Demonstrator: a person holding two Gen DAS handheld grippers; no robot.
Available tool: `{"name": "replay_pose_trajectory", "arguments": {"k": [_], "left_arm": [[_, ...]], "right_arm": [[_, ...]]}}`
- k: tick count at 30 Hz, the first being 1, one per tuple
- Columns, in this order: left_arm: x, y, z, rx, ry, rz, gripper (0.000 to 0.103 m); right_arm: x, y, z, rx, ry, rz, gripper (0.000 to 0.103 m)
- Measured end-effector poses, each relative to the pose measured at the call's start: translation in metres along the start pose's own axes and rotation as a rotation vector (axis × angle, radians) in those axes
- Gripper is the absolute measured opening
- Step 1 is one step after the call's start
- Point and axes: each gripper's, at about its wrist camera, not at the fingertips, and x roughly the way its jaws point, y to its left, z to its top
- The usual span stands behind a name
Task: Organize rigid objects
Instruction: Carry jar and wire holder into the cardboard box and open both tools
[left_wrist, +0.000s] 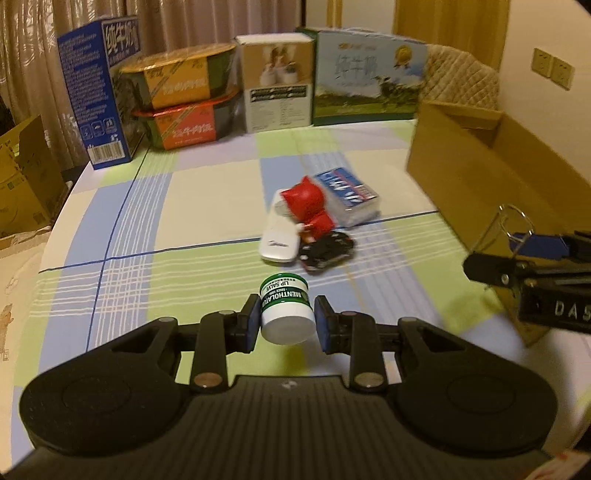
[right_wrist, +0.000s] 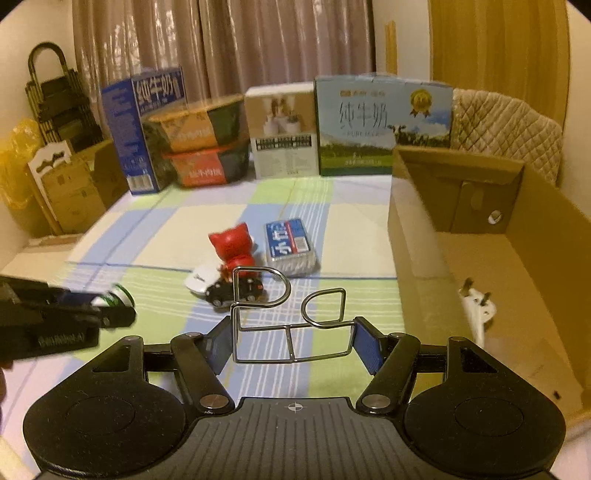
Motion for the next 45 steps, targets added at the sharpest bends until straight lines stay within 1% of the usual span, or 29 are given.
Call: {"name": "replay_pose_trajectory", "arguments": {"k": [4,9,13,17,22,25,28,34,39,42,44,45], "left_arm": [[-0.027,-0.022,0.005,0.017,-0.028,-0.027,0.026],[-0.059,-0.059,0.023,0.060,-0.080,-0.069,0.026],[-0.078,-0.098,0.042,0.109,-0.128,-0.129,0.026],[-0.086,-0.142,0.059,0.158,-0.159,-0.193,0.026],[-0.076,-0.193,0.072,0.216,-0.163,-0.255,0.026],[-0.064,-0.215,0.074,0.239,-0.142,-0.280,0.026],[-0.050,-0.229,0.072,0.257,-0.116,-0.293,0.026],[-0.028,-0.243,0.068,0.277,-0.074,-0.305,0.026],[-0.016,-0.250,0.067,0.292,-0.056,-0.311,0.026],[-0.011,-0.252,0.067,0.291,-0.055,-0.300,0.026],[-0.011,-0.251,0.068,0.280,-0.059,-0.292,0.033],[-0.012,-0.248,0.069,0.275,-0.062,-0.292,0.033]], "right_arm": [[-0.035,-0.007,0.014,0.009,-0.041,0.005,0.064],[-0.079,-0.035,0.036,0.014,-0.093,-0.029,0.064],[-0.107,-0.071,0.049,0.017,-0.105,-0.088,0.064],[-0.126,-0.110,0.055,0.025,-0.108,-0.156,0.064],[-0.133,-0.150,0.047,0.053,-0.083,-0.202,0.064],[-0.129,-0.167,0.039,0.083,-0.061,-0.209,0.064],[-0.126,-0.183,0.029,0.114,-0.043,-0.212,0.064],[-0.117,-0.204,0.020,0.150,-0.023,-0.214,0.064],[-0.111,-0.213,0.018,0.161,-0.017,-0.215,0.064],[-0.111,-0.215,0.016,0.164,-0.017,-0.212,0.064],[-0.111,-0.215,0.015,0.164,-0.016,-0.208,0.064],[-0.110,-0.215,0.016,0.164,-0.016,-0.208,0.064]]}}
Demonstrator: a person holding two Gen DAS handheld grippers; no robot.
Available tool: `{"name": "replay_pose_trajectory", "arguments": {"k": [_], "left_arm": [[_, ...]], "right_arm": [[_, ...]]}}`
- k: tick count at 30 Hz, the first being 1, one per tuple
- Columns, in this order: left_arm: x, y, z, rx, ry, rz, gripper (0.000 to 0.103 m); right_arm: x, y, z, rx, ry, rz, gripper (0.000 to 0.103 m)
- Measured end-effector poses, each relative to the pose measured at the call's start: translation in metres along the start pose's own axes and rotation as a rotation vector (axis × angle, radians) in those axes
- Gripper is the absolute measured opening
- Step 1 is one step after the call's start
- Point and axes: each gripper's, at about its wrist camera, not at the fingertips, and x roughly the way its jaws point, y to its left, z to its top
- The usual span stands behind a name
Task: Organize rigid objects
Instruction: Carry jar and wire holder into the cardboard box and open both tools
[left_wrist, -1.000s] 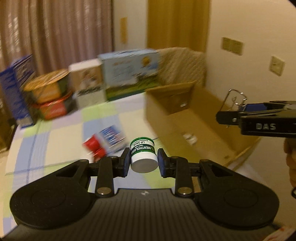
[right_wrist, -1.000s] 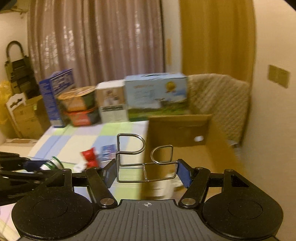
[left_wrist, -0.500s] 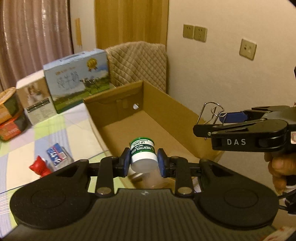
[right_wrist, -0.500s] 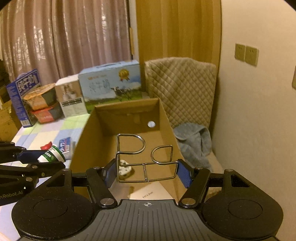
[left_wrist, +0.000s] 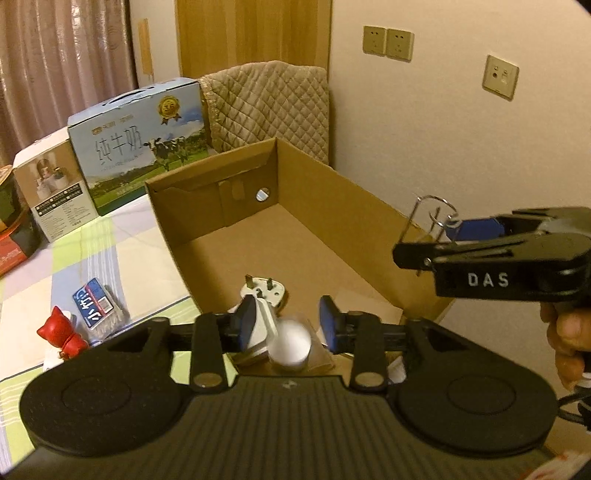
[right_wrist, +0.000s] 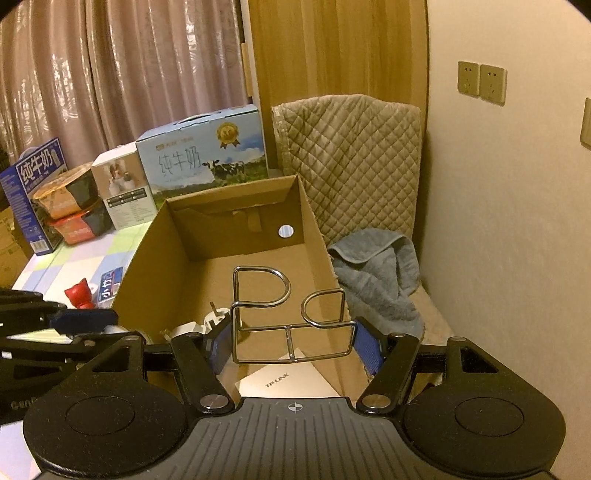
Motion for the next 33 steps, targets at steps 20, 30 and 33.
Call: {"name": "replay_pose_trajectory", "arguments": {"k": [20,30,33], "left_arm": [[-0.043,0.055,-0.018,-0.065,-0.029,0.097,0.034],[-0.051,0.075,-0.028,-0.102,-0.035,0.117,0.036],[-0.054,0.084,-0.032,-0.122,-0.036,0.133,0.041]], "right_arm": [[-0.002,0.019,-0.001,-0.025,0.005,-0.006,0.064],[0.001,0.023,0.002,0.000,-0.029,0.004,0.076],[-0.004,0.020,0.005,0.032,-0.048,0.010,0.082]]}}
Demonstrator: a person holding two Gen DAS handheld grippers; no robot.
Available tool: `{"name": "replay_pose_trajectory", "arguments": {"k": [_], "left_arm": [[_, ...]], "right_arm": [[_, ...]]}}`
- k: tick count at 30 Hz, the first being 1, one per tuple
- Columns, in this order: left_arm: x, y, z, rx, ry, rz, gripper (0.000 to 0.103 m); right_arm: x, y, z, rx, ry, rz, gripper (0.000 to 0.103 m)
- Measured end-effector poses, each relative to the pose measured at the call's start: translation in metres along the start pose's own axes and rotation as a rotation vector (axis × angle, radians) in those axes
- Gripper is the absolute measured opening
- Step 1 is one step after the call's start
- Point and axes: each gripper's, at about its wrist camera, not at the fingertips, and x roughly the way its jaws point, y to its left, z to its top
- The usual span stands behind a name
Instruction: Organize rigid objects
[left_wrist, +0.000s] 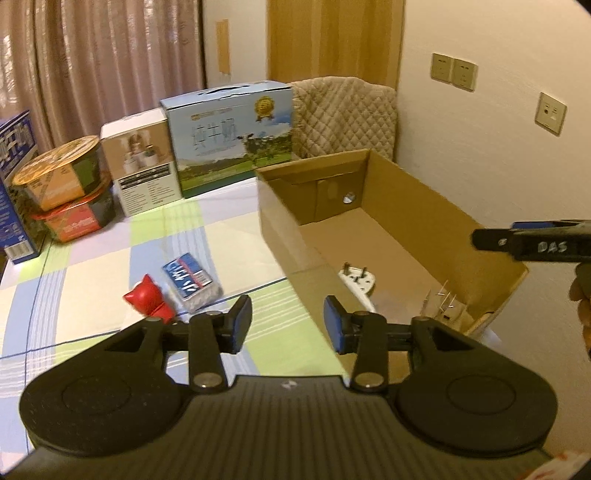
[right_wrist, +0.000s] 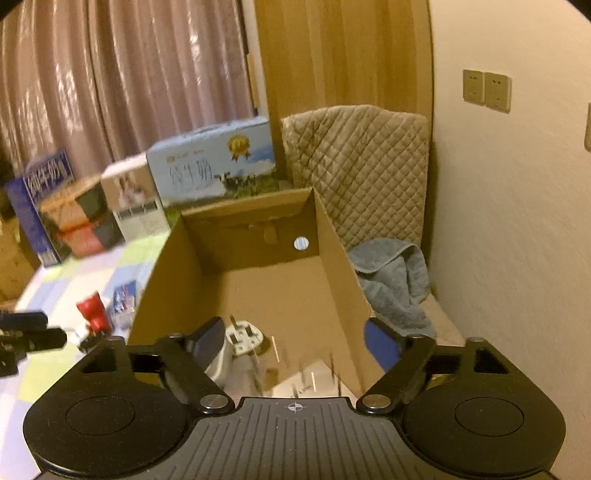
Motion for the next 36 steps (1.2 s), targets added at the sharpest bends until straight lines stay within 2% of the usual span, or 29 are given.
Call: {"name": "replay_pose_trajectory", "arguments": {"k": [6,12,25,31,36], "left_arm": [[-0.008,0.025,-0.009,-0.035,0.001,0.041,0.047],[-0.025,0.059,-0.025,-0.087,-0.001,0.102,0.056],[-0.064,0.139,-0.069,-0.184,0.009,0.254,0.066],[-0.066,0.159,-0.084,-0.206,0.009,0.281,0.073],[-0.057,0.173,-0.096,-0.223,0.020,0.293,0.075]], "right_arm": [[-0.010,0.004,0.005,0.005,-0.024,0.002,0.083],[-0.027,0.022,0.008,-0.007,-0.045,0.043,0.083],[-0.053,0.114,0.008,-0.077,-0.114,0.206,0.084],[-0.045,0.162,-0.004,-0.127,-0.108,0.264,0.084],[-0.027,0.192,-0.019,-0.143,-0.062,0.305,0.085]]}}
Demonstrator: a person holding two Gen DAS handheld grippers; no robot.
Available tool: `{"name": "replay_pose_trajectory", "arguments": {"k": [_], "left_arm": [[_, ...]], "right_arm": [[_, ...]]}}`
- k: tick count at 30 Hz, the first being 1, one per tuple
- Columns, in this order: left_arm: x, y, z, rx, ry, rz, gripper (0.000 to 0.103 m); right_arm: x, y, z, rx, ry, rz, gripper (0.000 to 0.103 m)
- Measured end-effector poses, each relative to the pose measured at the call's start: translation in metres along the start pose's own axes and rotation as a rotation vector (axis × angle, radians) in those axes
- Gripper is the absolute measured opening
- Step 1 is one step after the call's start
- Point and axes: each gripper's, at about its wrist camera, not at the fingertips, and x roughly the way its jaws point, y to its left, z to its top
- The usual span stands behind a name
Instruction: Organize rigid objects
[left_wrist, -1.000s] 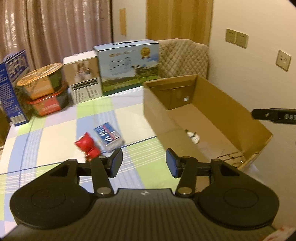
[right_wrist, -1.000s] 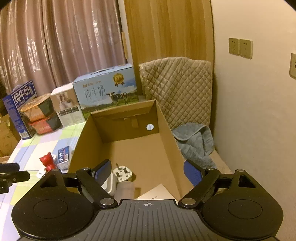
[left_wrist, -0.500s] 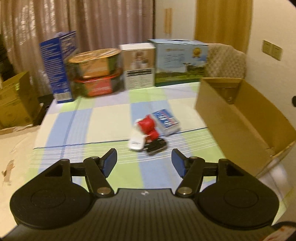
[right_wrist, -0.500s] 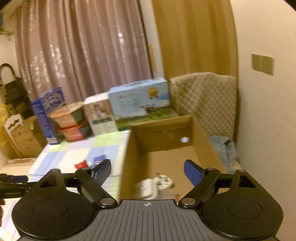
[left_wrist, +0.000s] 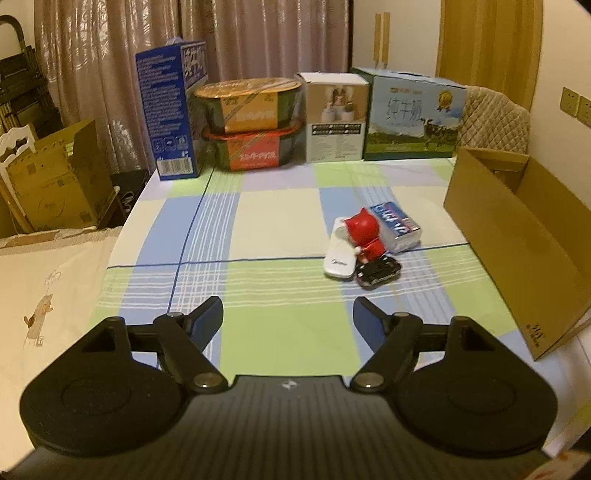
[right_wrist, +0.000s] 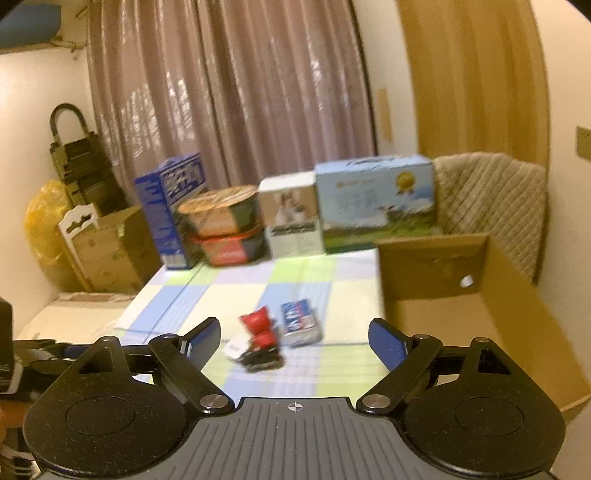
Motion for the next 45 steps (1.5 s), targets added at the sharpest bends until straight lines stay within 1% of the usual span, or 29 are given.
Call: {"name": "replay_pose_trajectory", "arguments": {"k": [4,8,10,14,19,20,23,29,32,35,42,45], "left_arm": [[0.013,0.009,-0.006,-0.013,0.015,0.006,0.079],[0.026,0.016,-0.008,-0.026,0.031,0.003,0.084],[0.033,0.019,-0.008,-0.027,0.036,0.000,0.086],[0.047,0.025,-0.008,-0.029,0.043,-0.005,0.095],[0.066,0.030,-0.003,-0.010,0.052,-0.002,0.100],[0.069,0.031,-0.001,-0.009,0.049,0.002,0.102],[0.080,0.034,0.005,-0.001,0.047,0.015,0.102],[0.105,0.046,0.015,-0.029,0.061,0.016,0.102],[0.116,0.048,0.019,-0.025,0.065,0.018,0.102],[0.126,0.049,0.021,-0.019,0.068,0.024,0.102],[0.147,0.046,0.024,0.022,0.075,0.029,0.102],[0.153,0.045,0.025,0.024,0.080,0.027,0.102]], "right_arm": [[0.026,0.017,-0.011,-0.029,0.034,0.008,0.085],[0.053,0.025,-0.023,-0.034,0.068,0.004,0.085],[0.067,0.027,-0.029,-0.030,0.088,0.005,0.085],[0.097,0.029,-0.042,-0.045,0.121,-0.013,0.085],[0.131,0.025,-0.051,-0.063,0.149,-0.013,0.085],[0.138,0.023,-0.053,-0.065,0.156,-0.009,0.085],[0.158,0.020,-0.056,-0.073,0.174,-0.003,0.085],[0.199,0.018,-0.060,-0.101,0.204,0.021,0.087],[0.216,0.016,-0.061,-0.095,0.205,0.041,0.090],[0.231,0.015,-0.063,-0.077,0.219,0.046,0.091],[0.256,0.019,-0.069,-0.114,0.252,0.023,0.091],[0.263,0.017,-0.070,-0.111,0.261,0.019,0.090]]}}
